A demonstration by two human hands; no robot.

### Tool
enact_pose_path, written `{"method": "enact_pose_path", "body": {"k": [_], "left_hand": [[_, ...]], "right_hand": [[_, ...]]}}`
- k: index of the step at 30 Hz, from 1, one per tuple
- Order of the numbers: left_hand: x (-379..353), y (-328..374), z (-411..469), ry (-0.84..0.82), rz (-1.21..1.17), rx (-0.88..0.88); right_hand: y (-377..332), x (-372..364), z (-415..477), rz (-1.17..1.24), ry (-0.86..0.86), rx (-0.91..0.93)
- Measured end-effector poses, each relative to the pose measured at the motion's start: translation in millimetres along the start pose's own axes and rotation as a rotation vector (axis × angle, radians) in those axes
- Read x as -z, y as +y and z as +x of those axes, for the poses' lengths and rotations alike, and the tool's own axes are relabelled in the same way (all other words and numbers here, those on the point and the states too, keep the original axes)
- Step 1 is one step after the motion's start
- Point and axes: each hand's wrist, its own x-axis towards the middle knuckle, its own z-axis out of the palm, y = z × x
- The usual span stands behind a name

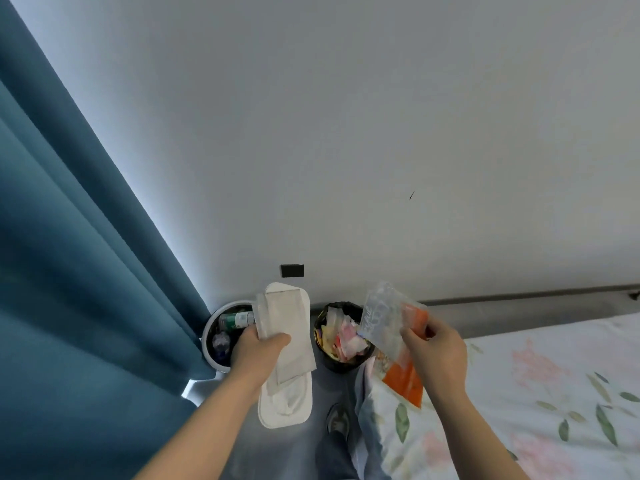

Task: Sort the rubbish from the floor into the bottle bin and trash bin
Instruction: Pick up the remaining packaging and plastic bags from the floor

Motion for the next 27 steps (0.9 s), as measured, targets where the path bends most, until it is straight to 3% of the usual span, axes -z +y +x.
{"method": "enact_pose_path", "body": {"k": [9, 20, 27], "left_hand": [[-87, 1, 145, 0.034, 0.137, 0.094], [-157, -95, 322, 0.022, 0.281, 0.221], [-183, -158, 385, -0.02, 0.334, 0.282]], "right_hand": [[60, -69, 142, -0.1, -0.134, -0.105], [181, -210, 251, -0.313, -0.274, -0.224], [251, -284, 278, -0.375, -0.304, -0.36]]}}
